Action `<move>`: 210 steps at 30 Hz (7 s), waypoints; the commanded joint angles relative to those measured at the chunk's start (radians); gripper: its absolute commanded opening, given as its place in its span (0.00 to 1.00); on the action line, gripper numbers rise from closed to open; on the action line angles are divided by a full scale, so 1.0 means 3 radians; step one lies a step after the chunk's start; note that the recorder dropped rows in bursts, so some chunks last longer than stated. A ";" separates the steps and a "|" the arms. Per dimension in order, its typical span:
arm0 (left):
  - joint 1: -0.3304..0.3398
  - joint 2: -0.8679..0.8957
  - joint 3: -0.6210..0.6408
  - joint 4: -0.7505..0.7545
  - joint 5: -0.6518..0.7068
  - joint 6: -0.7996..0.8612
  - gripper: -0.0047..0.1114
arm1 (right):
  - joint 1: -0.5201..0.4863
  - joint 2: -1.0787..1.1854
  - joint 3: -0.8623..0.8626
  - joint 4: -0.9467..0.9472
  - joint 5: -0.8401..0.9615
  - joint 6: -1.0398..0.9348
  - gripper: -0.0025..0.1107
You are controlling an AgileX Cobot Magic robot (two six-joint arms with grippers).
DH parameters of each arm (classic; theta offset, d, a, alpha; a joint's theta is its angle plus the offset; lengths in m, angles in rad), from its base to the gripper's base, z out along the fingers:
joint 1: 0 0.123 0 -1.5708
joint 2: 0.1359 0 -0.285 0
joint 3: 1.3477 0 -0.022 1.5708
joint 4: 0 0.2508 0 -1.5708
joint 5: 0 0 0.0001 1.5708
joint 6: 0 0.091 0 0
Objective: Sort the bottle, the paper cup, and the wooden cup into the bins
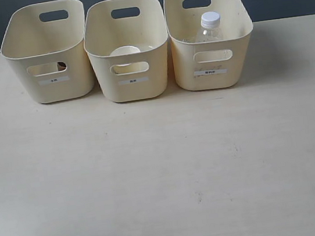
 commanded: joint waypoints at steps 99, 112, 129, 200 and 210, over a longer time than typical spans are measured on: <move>0.0010 -0.0017 0.0004 0.0010 -0.0021 -0.0006 0.04 | -0.4678 -0.3656 0.4624 0.1726 -0.3552 0.0475 0.02; 0.0010 -0.0017 0.0004 0.0010 -0.0021 -0.0006 0.04 | -0.4681 -0.3656 0.4624 0.1775 -0.3580 0.0408 0.02; 0.0010 -0.0017 0.0004 0.0010 -0.0021 -0.0006 0.04 | -0.4505 -0.3656 0.4624 0.1869 -0.3262 -0.0708 0.02; 0.0010 -0.0017 0.0004 0.0010 -0.0021 -0.0006 0.04 | -0.4617 -0.3656 0.4624 0.2396 -0.3348 -0.0666 0.02; 0.0010 -0.0017 0.0004 0.0010 -0.0021 -0.0006 0.04 | -0.4617 -0.3656 0.4624 0.2403 -0.3348 -0.0666 0.02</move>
